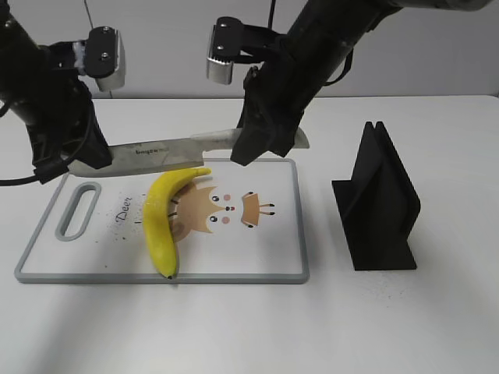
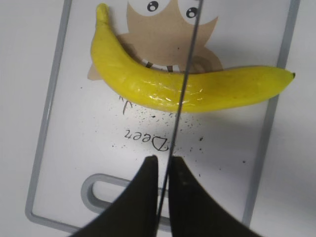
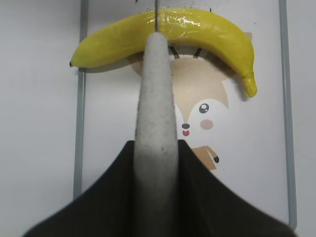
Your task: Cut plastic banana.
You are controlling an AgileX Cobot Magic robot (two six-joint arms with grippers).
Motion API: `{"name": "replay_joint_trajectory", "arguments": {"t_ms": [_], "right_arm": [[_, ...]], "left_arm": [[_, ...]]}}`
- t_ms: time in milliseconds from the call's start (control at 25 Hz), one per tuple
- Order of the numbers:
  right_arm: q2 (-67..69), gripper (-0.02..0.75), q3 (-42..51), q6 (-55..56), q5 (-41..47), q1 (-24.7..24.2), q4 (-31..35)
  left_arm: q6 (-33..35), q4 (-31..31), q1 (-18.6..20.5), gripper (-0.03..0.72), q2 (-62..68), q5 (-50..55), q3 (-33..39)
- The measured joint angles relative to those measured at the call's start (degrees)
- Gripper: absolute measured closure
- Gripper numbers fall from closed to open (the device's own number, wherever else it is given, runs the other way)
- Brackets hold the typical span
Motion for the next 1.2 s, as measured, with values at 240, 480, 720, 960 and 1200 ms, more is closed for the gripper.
{"name": "replay_joint_trajectory", "arguments": {"t_ms": [240, 480, 720, 960, 1200], "right_arm": [[0.2, 0.556, 0.0, -0.3, 0.0, 0.0, -0.2], [2.2, 0.556, 0.0, 5.1, 0.0, 0.3, -4.0], [3.7, 0.555, -0.4, 7.0, 0.0, 0.7, -7.0], [6.1, 0.555, -0.4, 7.3, -0.8, 1.0, -8.6], [9.3, 0.555, -0.4, 7.3, -3.0, 1.0, -10.0]], "left_arm": [[0.6, 0.1, 0.0, 0.696, 1.1, 0.5, 0.0], [-0.1, 0.5, -0.1, 0.697, 2.5, -0.6, 0.0], [-0.5, 0.6, -0.3, 0.697, 3.1, -1.6, 0.1], [-0.9, 0.0, -0.4, 0.697, 6.0, -2.2, 0.1], [-0.8, -1.1, -0.4, 0.696, 9.9, -5.8, 1.1]]}}
